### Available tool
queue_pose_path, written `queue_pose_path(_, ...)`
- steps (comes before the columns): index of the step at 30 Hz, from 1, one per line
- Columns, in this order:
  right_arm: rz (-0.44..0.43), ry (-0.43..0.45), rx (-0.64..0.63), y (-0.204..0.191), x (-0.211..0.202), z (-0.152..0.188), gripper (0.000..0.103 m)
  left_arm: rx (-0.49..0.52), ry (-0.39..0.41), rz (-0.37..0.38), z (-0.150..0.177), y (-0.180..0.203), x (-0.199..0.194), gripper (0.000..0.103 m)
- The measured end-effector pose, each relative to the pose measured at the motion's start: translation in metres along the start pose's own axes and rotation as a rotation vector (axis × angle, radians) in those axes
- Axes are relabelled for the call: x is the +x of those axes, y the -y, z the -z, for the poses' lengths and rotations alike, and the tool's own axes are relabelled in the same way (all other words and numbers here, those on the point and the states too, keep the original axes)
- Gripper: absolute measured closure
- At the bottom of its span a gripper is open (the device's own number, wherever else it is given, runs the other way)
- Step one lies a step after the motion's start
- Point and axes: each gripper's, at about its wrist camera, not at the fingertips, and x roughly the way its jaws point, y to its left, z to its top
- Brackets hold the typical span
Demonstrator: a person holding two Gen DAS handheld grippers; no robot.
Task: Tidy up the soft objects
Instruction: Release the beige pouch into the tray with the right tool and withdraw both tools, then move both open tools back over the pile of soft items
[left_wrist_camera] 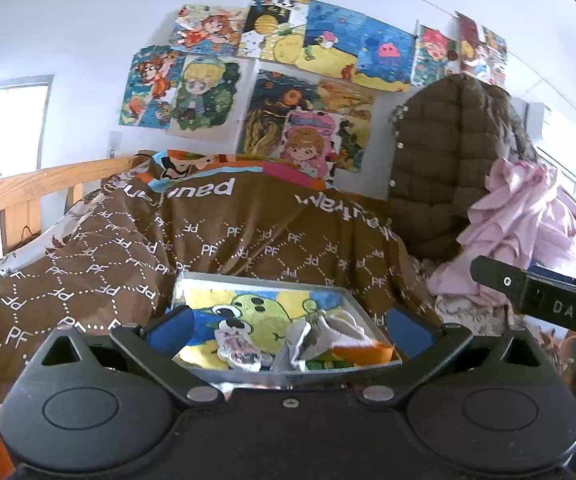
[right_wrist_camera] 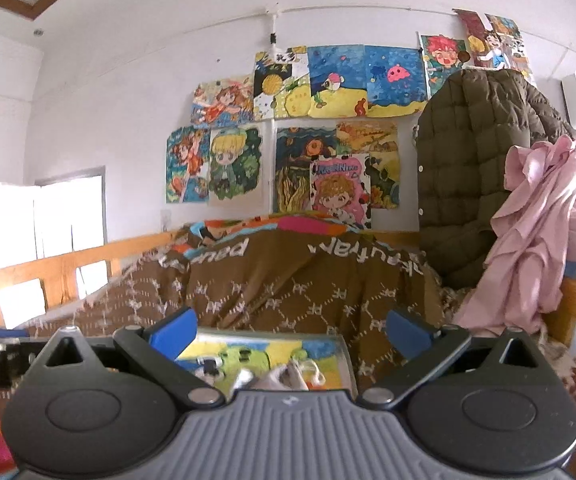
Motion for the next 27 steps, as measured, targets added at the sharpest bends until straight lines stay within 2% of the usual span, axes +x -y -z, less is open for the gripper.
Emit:
queue_pose_path(7, 0.018, -0.025, -0.093, -0.013, -0.029, 0.027, 0.000, 0.004, -0.019, 0.018, 0.028, -0.007, -0.008, 0.001)
queue_pose_path(12, 0.005, -0.112, -0.123, -0.019, -0.041, 0.048, 0.000, 0.044, -0.057, 0.042, 0.046, -0.006, -0.009, 0.001)
queue_pose_path(18, -0.026, -0.241, -0.176, -0.025, -0.034, 0.070, 0.000, 0.107, -0.117, 0.085, 0.066, -0.004, -0.007, 0.001)
queue_pose_path(27, -0.053, -0.339, -0.223, -0.033, -0.017, 0.086, 0.000, 0.198, -0.175, 0.153, 0.093, -0.001, -0.002, 0.001)
